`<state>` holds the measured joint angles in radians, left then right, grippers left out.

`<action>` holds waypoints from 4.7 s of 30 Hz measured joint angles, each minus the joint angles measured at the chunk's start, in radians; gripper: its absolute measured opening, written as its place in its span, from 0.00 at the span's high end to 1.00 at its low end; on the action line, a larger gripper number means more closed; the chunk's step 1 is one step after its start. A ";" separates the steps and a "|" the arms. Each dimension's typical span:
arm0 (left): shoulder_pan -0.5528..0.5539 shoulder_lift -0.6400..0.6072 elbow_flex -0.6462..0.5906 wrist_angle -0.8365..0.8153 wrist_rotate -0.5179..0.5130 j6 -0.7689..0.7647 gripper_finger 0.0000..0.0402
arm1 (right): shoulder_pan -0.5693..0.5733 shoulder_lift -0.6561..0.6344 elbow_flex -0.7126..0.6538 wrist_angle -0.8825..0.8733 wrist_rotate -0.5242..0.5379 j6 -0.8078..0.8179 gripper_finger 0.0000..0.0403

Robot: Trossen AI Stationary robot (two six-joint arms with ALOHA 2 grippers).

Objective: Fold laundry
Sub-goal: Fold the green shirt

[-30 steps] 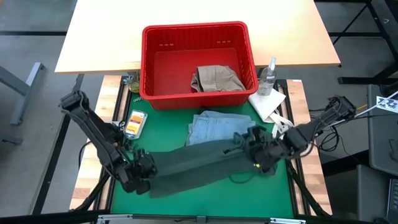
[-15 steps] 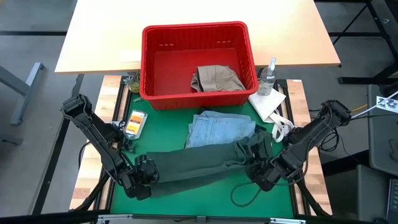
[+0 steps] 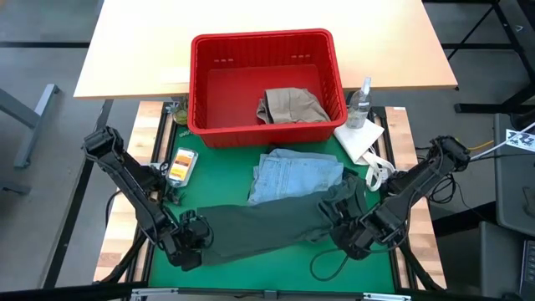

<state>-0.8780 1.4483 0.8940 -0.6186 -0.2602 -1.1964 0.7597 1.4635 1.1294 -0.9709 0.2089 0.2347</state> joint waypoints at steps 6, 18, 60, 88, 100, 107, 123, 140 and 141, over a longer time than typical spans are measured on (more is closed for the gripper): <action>0.000 0.000 0.000 0.002 -0.014 0.001 0.79 | -0.001 0.000 0.000 0.001 0.000 0.044 0.84; 0.001 0.000 0.000 0.003 -0.115 0.002 0.76 | -0.001 0.000 0.000 0.001 -0.270 0.089 0.60; 0.088 0.000 0.000 0.004 -0.124 0.083 0.80 | -0.251 0.013 0.133 -0.070 0.085 -0.397 0.60; 0.088 -0.001 0.000 0.004 -0.124 0.080 0.80 | -0.249 0.012 0.073 -0.124 -0.169 -0.347 0.94; 0.088 -0.001 0.000 0.004 -0.124 0.081 0.80 | -0.249 0.011 0.073 -0.331 -0.462 -0.155 0.94; 0.088 -0.001 0.000 0.004 -0.124 0.081 0.80 | -0.249 0.011 0.073 -0.390 -0.571 0.004 0.97; 0.088 -0.001 0.000 0.004 -0.124 0.081 0.80 | -0.249 0.011 0.074 -0.511 -0.569 0.033 0.86; 0.088 -0.001 0.000 0.004 -0.103 0.066 0.80 | -0.249 0.011 0.074 -0.514 -0.541 0.087 0.60; 0.088 -0.001 0.000 0.004 -0.077 0.053 0.80 | -0.249 0.011 0.074 -0.492 -0.527 0.087 0.60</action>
<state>-0.7902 1.4475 0.8940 -0.6148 -0.3372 -1.1436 0.5107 1.4750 1.2034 -1.4628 -0.3180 0.3216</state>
